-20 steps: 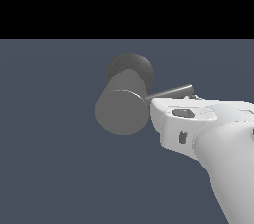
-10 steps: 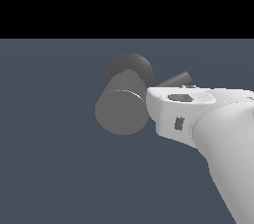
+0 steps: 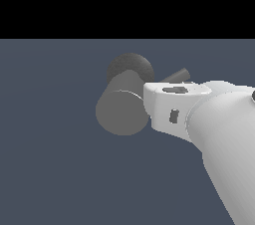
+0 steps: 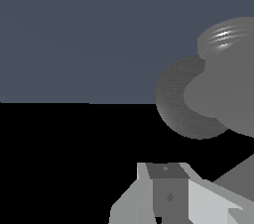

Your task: Turn on the faucet by rotating a designated handle.

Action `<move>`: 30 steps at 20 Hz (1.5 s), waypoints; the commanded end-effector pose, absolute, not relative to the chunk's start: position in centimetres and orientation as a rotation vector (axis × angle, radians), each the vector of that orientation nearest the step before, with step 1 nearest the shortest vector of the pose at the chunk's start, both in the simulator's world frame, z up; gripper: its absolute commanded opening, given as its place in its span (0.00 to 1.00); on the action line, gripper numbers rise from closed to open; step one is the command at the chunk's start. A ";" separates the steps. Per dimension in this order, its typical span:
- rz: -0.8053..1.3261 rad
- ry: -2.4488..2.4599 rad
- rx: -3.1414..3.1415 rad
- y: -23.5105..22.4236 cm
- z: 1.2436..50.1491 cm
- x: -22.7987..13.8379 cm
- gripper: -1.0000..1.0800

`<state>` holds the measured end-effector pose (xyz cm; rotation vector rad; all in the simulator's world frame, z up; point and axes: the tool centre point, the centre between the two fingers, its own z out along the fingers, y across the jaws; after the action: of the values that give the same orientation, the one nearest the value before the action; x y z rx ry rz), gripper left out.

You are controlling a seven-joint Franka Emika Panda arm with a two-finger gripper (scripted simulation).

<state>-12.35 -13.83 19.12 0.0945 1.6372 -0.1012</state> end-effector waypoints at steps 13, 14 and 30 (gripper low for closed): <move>-0.078 1.573 0.062 -9.4 25.0 -11.5 0.00; -0.077 1.571 0.061 -9.2 25.3 -11.5 0.00; -0.086 1.597 0.075 -6.4 25.9 -11.4 0.00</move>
<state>-12.18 -9.19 23.02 0.1234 1.6636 -0.1257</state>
